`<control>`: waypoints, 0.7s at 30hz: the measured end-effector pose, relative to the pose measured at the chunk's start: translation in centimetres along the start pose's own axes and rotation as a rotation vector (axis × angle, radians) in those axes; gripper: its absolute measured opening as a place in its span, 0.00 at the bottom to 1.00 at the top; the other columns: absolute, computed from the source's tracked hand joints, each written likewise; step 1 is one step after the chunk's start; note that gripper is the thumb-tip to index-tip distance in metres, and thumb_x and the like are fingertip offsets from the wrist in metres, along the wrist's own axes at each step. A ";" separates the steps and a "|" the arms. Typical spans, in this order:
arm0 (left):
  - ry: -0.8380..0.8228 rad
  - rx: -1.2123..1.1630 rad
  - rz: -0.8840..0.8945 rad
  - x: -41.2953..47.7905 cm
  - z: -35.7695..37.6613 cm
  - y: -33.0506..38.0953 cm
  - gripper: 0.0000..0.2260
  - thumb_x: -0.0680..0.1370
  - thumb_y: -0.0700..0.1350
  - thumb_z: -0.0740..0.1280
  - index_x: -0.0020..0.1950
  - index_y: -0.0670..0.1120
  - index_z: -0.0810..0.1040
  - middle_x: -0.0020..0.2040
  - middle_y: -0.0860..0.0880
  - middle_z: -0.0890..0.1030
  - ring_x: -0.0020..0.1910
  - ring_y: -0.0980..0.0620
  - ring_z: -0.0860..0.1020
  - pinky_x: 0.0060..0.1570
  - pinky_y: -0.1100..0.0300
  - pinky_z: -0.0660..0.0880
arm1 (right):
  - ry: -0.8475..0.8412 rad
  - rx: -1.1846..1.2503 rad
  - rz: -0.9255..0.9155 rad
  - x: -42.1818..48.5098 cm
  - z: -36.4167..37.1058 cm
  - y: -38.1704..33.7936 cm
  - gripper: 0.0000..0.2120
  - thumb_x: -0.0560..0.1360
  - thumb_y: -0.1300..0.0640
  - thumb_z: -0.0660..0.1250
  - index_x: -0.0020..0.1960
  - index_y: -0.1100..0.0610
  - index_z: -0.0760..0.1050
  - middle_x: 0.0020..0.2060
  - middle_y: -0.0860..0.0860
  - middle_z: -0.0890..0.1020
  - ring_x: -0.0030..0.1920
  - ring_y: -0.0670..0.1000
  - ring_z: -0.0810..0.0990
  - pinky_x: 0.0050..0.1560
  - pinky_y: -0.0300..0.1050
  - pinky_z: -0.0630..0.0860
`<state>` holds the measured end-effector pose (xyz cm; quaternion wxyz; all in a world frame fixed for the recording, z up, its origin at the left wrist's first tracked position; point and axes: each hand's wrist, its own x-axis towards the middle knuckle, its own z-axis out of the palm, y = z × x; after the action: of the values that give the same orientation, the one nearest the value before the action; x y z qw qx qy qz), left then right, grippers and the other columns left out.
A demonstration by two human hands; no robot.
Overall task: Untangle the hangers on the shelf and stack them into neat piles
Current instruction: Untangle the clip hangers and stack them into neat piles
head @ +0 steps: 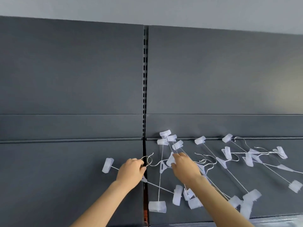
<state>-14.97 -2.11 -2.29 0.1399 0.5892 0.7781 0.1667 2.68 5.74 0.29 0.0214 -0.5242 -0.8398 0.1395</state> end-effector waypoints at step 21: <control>0.115 -0.268 -0.350 3.2 -4.5 -7.6 0.10 0.78 0.37 0.55 0.39 0.45 0.70 0.35 0.47 0.80 0.30 0.55 0.74 0.30 0.63 0.68 | -0.192 1.085 0.240 3.2 -2.3 0.9 0.10 0.73 0.71 0.60 0.36 0.62 0.73 0.24 0.53 0.67 0.24 0.48 0.61 0.24 0.37 0.58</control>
<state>-24.28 -1.36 -1.46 0.1989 0.4109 0.8461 0.2750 2.49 9.42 1.95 0.1956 -0.5150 -0.5803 0.5999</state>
